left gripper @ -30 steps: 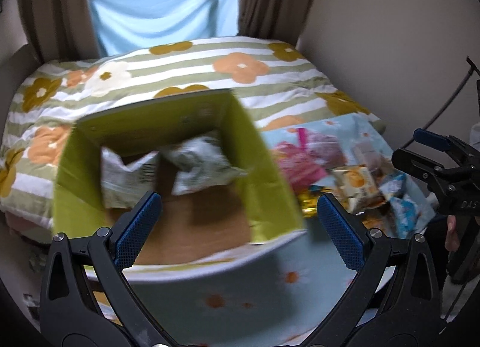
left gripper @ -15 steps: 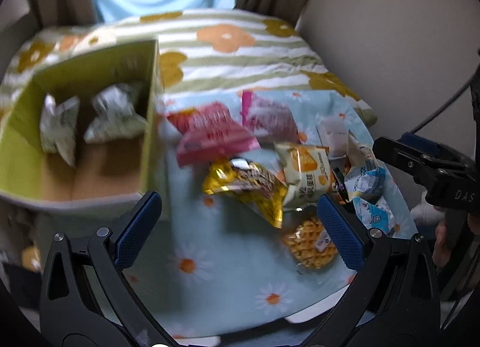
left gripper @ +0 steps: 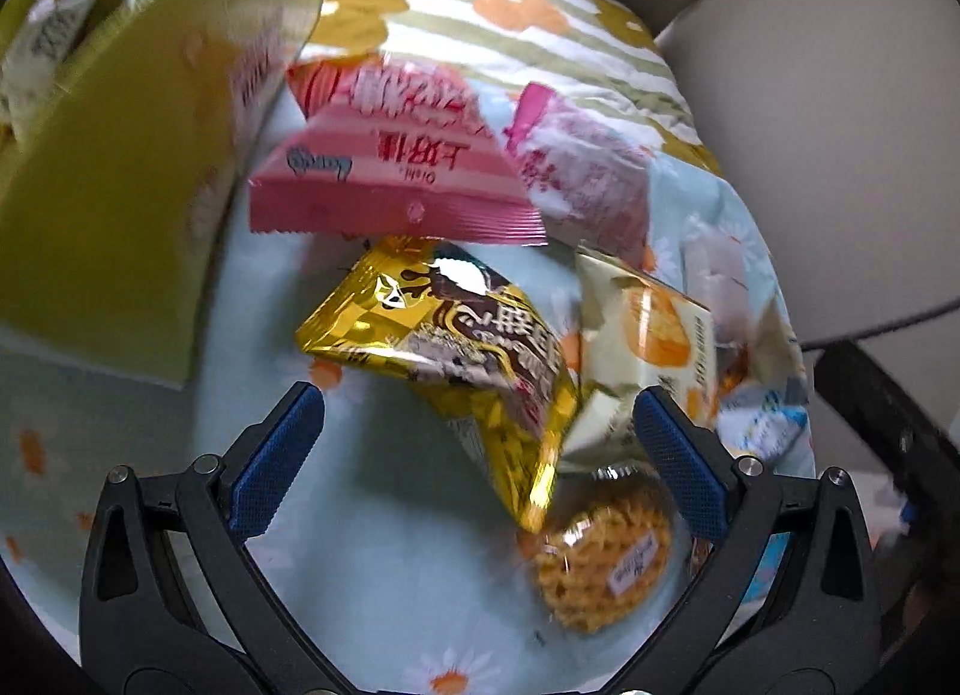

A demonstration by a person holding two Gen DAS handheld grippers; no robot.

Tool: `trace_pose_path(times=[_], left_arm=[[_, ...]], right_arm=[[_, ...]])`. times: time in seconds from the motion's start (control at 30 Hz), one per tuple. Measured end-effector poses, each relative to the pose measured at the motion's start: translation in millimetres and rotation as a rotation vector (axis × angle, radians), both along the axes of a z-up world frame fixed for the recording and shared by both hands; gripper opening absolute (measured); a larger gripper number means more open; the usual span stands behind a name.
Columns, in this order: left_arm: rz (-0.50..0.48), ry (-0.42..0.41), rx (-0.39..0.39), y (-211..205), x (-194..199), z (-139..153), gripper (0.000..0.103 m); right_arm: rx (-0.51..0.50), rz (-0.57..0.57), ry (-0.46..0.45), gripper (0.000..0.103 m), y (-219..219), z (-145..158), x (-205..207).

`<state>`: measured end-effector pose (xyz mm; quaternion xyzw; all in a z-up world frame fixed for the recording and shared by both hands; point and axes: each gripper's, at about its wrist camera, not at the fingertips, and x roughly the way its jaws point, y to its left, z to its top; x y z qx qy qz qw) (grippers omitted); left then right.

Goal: Organize snacks
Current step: 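Move both grippers back to the snack pile on the table, then grasp the gold wrapper with left gripper while right grasps the orange cake pack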

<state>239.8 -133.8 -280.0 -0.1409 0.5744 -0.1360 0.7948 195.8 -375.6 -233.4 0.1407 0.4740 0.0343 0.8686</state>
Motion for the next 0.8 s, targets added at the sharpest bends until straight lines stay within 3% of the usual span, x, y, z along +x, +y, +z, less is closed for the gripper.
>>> trace_pose_path(times=[0.3,0.4,0.47,0.67,0.8], left_arm=[[0.0,0.077,-0.041,-9.1,22.9,-31.3,0.087],[-0.025,0.062,-0.015,-13.5,25.2,-31.6,0.085],[-0.033,0.053,0.005,-14.2,27.6,-30.1,0.077],[-0.09,0.034,0.057,-18.0,30.7,-28.2,0.064],[-0.118,0.029,0.059,-13.2,29.4,-26.2,0.061]], right_arm=[[0.015,-0.024,0.039,0.094,6.6,-22.8,14.2],[0.017,-0.032,0.052,0.092,7.5,-28.4,19.5],[0.014,-0.031,0.061,0.091,9.9,-31.9,22.5],[0.016,-0.034,0.1,0.086,14.3,-46.0,27.7],[0.009,-0.03,0.111,0.084,18.4,-50.7,29.2]])
